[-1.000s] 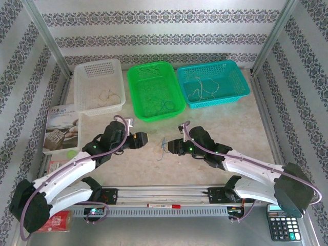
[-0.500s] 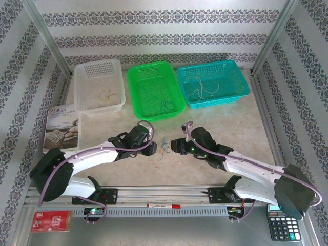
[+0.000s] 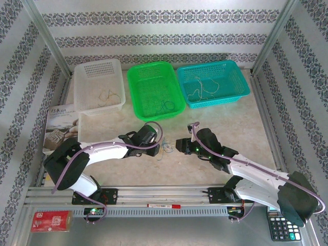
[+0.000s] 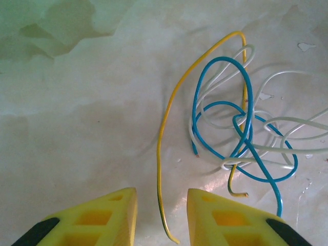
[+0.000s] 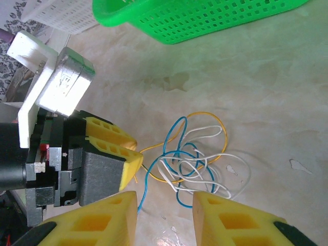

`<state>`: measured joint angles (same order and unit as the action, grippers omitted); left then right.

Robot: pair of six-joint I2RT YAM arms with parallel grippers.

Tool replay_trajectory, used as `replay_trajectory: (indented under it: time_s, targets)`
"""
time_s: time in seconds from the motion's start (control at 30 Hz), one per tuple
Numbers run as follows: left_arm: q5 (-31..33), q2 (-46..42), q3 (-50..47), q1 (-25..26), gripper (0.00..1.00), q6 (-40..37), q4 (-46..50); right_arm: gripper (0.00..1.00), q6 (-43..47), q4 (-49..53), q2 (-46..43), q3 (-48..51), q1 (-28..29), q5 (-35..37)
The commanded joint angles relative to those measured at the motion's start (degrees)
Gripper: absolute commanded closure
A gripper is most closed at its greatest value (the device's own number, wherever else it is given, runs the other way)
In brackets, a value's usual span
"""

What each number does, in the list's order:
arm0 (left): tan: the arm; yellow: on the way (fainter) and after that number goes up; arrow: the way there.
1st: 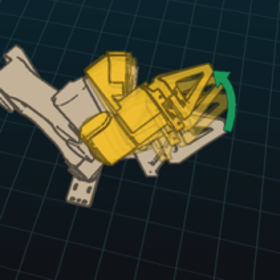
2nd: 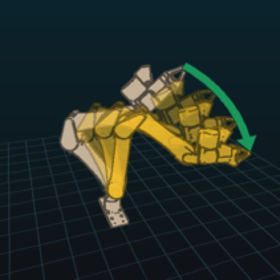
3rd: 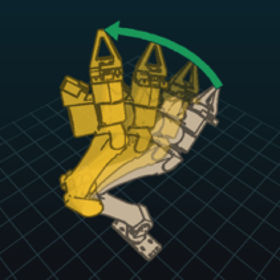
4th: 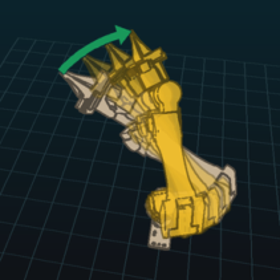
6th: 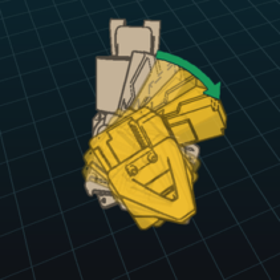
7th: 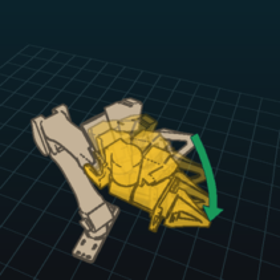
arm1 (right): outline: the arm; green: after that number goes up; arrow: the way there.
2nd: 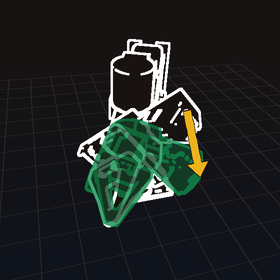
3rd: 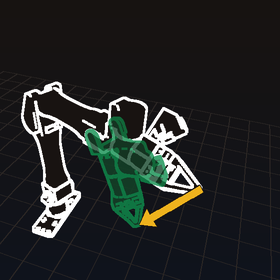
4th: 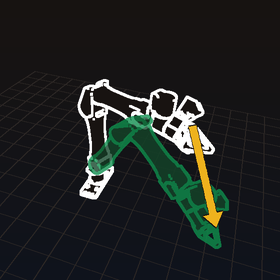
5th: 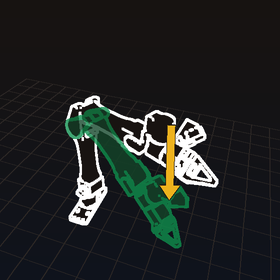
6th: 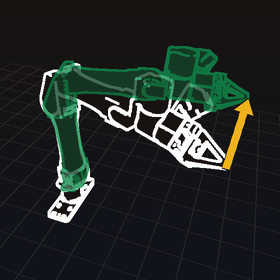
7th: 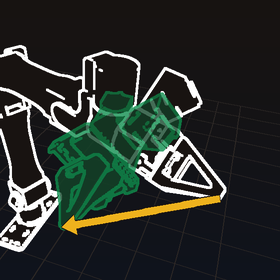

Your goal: Untangle the cables

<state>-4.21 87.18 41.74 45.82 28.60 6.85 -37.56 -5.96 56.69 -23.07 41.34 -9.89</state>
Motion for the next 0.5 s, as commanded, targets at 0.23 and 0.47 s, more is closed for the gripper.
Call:
replay_trajectory:
  time_s: [0.23,0.47]
  targets:
    - [1.5,4.2,2.4,1.1,0.78,-1.6,-2.6,0.67,-0.3,-0.9,-1.1,0.0,-0.5,-1.8]
    - [1.9,3.7,3.4,1.2,0.99,-1.9,-1.1,0.69,-1.2,-4.2,2.7,-1.2,0.3,-3.5]
